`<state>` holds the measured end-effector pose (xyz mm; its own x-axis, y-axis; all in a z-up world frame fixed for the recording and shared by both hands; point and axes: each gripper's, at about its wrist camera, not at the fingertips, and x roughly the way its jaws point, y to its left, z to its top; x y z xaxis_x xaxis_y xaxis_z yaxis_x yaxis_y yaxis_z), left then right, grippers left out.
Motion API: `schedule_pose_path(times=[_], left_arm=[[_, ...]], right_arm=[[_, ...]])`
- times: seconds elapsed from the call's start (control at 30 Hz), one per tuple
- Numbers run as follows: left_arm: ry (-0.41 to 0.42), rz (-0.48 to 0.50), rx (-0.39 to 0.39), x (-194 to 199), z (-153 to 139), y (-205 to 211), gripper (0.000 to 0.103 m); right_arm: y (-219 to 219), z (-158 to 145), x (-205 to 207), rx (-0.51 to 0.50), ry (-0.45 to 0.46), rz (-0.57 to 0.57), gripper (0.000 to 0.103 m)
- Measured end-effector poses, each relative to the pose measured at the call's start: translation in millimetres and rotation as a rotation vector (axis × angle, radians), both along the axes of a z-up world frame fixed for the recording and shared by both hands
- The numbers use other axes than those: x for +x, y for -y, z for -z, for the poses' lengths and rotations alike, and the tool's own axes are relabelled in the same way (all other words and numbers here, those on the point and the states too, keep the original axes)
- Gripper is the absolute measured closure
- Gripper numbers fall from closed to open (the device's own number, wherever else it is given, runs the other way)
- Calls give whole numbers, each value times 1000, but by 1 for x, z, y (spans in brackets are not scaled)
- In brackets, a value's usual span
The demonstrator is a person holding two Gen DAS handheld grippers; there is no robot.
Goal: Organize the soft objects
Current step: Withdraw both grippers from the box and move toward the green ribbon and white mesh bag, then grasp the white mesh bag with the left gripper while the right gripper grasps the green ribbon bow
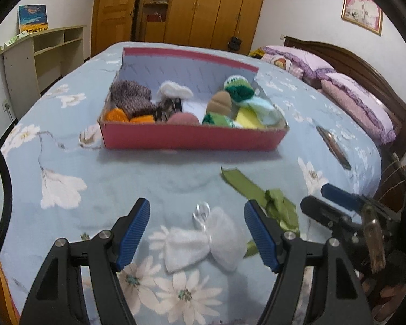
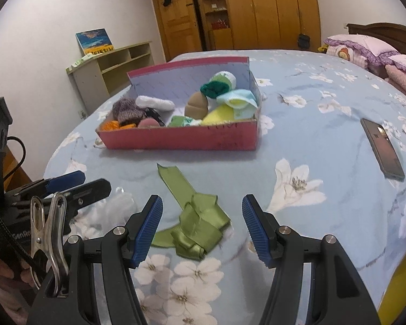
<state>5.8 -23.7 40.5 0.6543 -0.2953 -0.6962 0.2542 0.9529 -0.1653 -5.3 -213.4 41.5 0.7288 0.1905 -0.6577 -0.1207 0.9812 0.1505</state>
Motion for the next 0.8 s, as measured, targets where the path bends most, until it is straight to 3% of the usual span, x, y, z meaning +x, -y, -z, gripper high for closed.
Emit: schedule_pose_path(times=[0.27,0.8], left_arm=[[-46,12,29,-1,20,11,27],[-58,10,84,6,38,26,30]], right_arm=[[4,7,-1,-2,-19,21,40],[11,20,1,48,-66,17,40]])
